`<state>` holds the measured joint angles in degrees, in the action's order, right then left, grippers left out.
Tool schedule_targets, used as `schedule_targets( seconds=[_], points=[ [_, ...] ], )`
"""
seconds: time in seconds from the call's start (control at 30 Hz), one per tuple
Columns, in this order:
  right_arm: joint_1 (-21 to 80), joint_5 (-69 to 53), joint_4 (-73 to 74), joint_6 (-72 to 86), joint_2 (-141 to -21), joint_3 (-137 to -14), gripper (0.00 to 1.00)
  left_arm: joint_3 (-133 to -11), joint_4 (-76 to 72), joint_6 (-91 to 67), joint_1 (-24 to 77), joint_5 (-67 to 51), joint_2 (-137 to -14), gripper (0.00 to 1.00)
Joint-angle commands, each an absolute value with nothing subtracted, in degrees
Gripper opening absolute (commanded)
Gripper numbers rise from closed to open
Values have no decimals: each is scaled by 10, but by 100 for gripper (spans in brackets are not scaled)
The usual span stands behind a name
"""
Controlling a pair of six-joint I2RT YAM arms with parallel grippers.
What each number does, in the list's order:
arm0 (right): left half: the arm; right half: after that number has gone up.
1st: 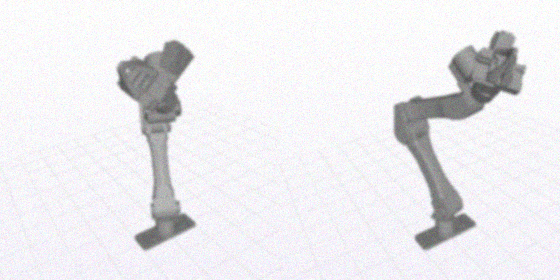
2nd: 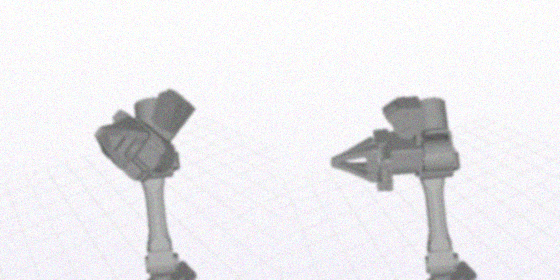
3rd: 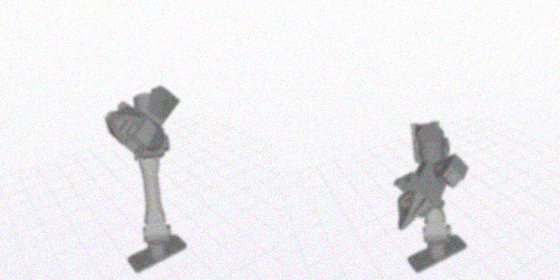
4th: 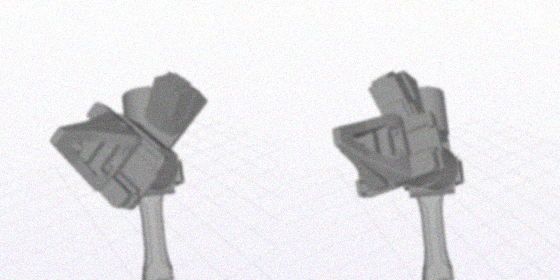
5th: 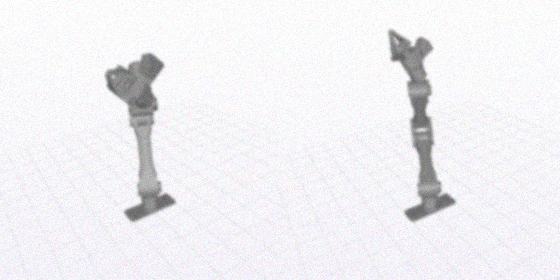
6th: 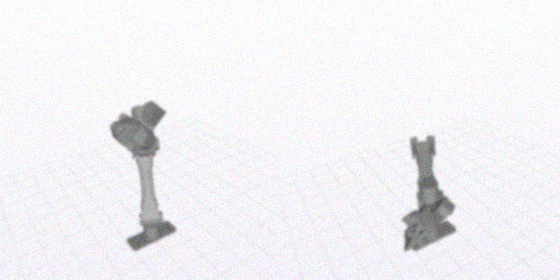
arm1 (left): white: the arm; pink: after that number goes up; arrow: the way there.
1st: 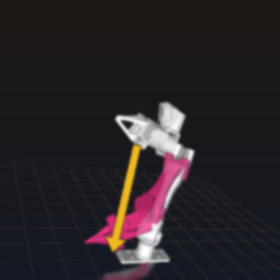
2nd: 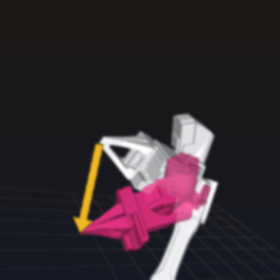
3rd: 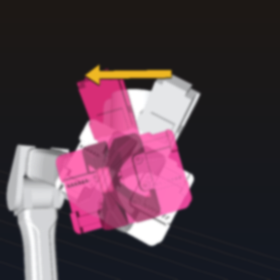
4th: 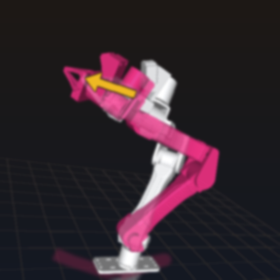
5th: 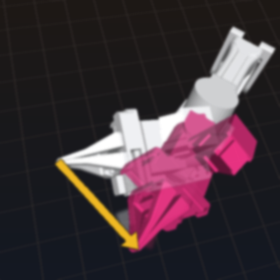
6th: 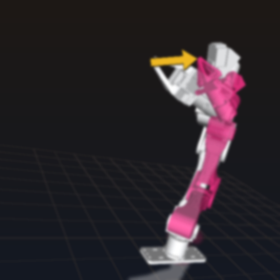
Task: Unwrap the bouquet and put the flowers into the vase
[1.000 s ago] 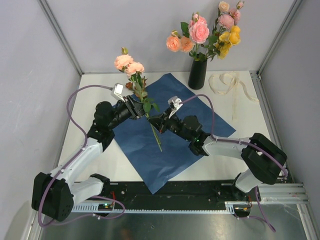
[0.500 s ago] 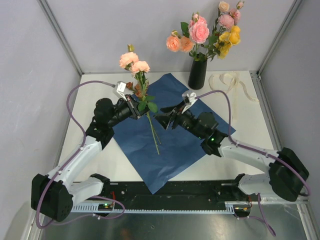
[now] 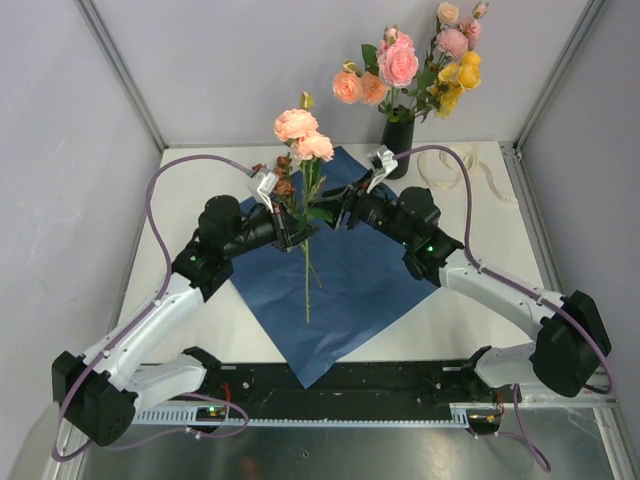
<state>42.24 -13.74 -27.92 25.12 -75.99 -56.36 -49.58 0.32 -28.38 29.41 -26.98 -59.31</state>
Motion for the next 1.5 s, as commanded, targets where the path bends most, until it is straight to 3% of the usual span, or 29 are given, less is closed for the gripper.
schedule_targets(
  seconds=[0.0, 0.1, 0.17, 0.33, 0.4, 0.5, 0.83, 1.2, 1.47],
  points=[
    [421, -167, -261, 271, -786, -604, 62, -529, 15, -250, 306, -277, -586, 0],
    [421, -175, -270, 279, -799, -610, 55, -531, 17, -247, 310, -285, -589, 0],
    [422, -179, -282, 284, -803, -611, 46, -532, 19, -246, 311, -288, -593, 0],
    [417, -193, -317, 286, -803, -611, 9, -534, 32, -247, 311, -281, -592, 1],
    [411, -203, -332, 287, -801, -611, 2, -536, 41, -247, 311, -274, -590, 10],
    [399, -215, -350, 289, -796, -611, 0, -536, 50, -248, 311, -265, -582, 38],
    [330, -200, -390, 213, -763, -611, 0, -535, 125, -215, 311, -198, -528, 97],
    [257, -43, -527, -21, -737, -623, 0, -502, 253, -133, 311, -70, -414, 100],
    [189, -8, -619, -71, -767, -665, 0, -481, 261, -121, 311, -19, -361, 100]
  ],
)
